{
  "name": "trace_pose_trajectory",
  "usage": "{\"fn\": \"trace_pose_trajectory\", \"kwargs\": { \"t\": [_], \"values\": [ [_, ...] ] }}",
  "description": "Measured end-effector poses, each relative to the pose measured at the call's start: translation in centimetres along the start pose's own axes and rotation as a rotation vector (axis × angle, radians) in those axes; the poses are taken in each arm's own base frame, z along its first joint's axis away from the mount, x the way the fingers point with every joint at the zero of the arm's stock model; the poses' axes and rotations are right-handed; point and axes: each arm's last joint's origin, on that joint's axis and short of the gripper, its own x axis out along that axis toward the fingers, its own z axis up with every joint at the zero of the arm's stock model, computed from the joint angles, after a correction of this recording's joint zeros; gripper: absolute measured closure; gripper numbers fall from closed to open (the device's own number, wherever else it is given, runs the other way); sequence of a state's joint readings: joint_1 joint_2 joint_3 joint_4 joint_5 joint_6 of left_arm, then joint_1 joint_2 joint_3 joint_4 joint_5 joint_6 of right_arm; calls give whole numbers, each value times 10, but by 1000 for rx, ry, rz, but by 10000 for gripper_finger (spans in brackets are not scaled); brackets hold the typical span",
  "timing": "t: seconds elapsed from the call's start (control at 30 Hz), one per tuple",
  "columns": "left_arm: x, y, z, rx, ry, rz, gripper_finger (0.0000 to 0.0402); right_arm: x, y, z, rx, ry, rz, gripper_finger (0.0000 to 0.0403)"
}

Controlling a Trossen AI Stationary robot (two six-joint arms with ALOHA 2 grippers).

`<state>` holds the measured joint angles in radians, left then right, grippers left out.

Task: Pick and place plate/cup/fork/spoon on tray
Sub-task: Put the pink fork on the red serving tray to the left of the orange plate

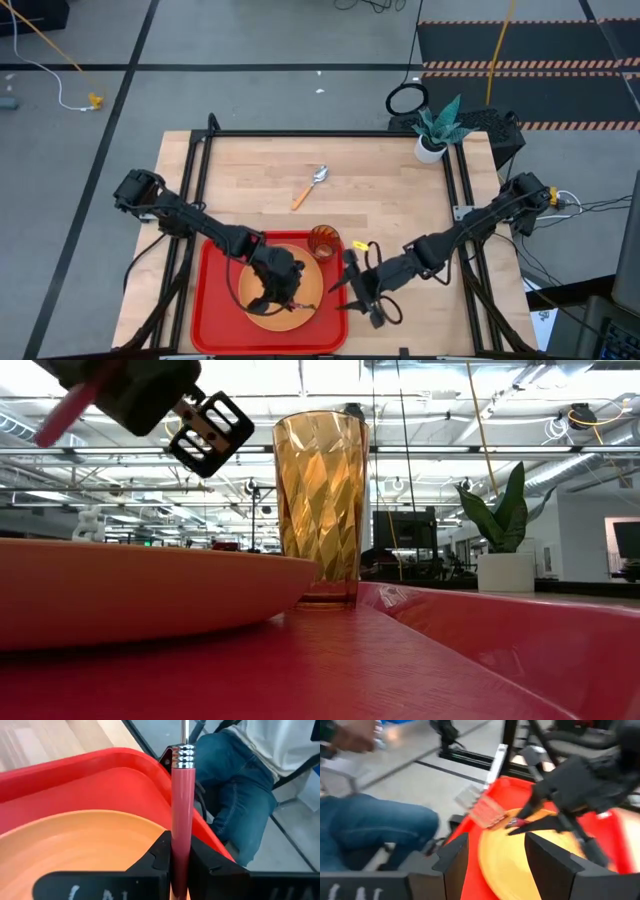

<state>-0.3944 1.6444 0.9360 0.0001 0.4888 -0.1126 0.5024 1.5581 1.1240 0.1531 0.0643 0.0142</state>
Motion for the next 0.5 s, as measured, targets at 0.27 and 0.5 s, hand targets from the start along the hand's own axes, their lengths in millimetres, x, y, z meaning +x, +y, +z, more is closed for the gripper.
{"fn": "trace_pose_trajectory", "kwargs": {
  "t": [0.27, 0.5],
  "values": [
    [4, -8, -4, -133, 36, -13, 368, -3, 12, 7, 2, 34, -169, 216],
    [12, -25, -7, -293, 59, -13, 375, 3, 34, -5, -13, 57, -316, 216]
  ]
}}
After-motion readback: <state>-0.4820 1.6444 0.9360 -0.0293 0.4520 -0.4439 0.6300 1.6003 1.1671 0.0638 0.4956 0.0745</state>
